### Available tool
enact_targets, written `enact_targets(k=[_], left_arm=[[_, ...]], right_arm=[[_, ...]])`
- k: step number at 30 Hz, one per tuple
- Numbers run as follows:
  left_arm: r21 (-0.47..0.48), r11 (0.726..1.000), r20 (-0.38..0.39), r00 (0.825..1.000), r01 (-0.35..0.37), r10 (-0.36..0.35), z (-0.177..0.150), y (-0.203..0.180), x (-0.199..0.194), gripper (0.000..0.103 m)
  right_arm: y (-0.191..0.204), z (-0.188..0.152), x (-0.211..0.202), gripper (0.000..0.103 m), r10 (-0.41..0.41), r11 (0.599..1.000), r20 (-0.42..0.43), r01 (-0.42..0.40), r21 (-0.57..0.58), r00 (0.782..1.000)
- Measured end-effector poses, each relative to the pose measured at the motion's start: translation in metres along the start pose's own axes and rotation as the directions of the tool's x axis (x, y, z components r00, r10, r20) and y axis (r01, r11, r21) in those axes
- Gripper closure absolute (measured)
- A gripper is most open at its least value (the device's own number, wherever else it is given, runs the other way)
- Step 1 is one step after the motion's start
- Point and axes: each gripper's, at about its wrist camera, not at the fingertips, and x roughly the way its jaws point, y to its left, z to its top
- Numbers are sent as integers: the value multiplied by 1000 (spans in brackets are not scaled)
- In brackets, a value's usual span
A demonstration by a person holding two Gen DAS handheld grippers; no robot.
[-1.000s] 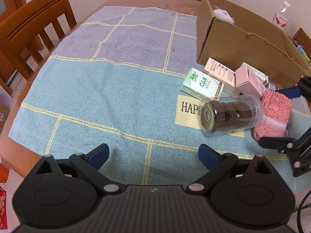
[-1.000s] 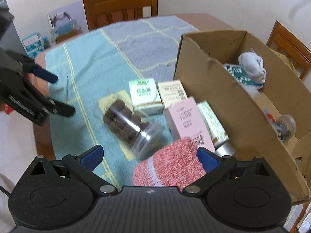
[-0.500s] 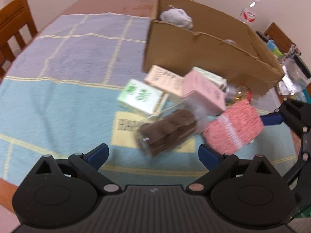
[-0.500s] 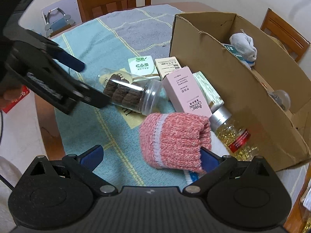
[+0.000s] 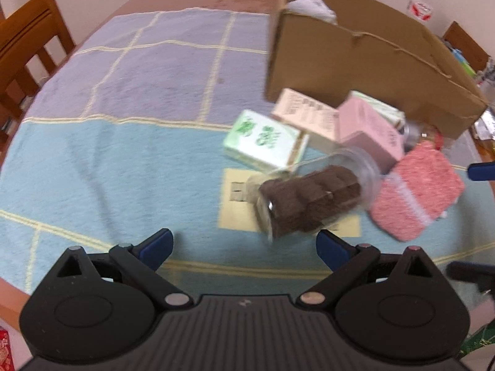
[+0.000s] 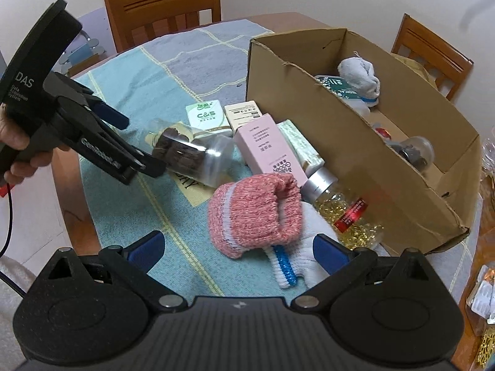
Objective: Organize objects
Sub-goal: 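Grasp the cookie jar with the left tool while the right tool grasps the pink knit sock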
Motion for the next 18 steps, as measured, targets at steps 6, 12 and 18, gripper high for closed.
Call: enact_targets(k=[6,12,18], left_arm=[[-3,996,8,996,-94,94,0,15,1,4],[41,999,33,999,22,-24,-12,6,-7,4],[129,990,98,993,57,-70,-23,-23,-7,1]], right_arm=[[0,4,2,0,5,1000,5,-5,-9,1000],[2,7,2,0,8,1000,9,-8,-27,1000],[-5,6,0,0,5,1000,8,-5,-8,1000]])
